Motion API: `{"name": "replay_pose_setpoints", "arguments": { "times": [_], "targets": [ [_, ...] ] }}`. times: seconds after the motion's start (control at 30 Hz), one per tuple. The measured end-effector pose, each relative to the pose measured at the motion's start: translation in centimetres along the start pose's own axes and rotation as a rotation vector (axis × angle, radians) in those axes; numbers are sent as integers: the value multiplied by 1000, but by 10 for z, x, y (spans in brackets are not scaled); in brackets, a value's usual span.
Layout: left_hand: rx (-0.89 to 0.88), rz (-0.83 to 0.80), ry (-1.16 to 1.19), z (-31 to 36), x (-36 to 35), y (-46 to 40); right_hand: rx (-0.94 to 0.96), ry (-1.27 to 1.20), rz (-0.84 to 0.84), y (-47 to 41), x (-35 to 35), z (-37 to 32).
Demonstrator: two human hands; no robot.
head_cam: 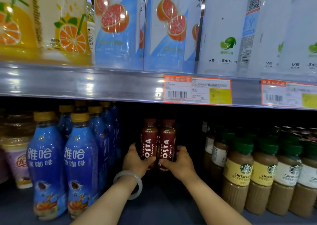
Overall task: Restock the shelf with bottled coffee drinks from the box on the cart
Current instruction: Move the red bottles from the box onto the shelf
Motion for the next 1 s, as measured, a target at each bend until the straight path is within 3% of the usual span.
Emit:
{"name": "replay_pose_setpoints", "arguments": {
  "times": [0.3,0.5,0.7,0.8,1.0],
  "targets": [
    [0,57,-280,18,18,57,20,205,-106,35,19,-30],
    [-183,135,-578,35,40,122,347,395,-189,78,7,-84],
    [-217,234,-820,-2,94,186,655,505,-364,149,-45,-135],
    [-74,245,-956,-51,144,221,751,463,-508,200,-97,-153],
    [530,212,-1125,-194,270,312,902,356,-920,329,-211,-182]
  ]
}}
Point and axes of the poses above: each hand's wrist, its own y-axis away from the middle knuckle, its own x-axis out of the back of the hand, z = x × y, the point moved 7 cm from there along -y, towards the middle knuckle, and after that the axes turned 12 degrees about x, right-handed, at the moved point
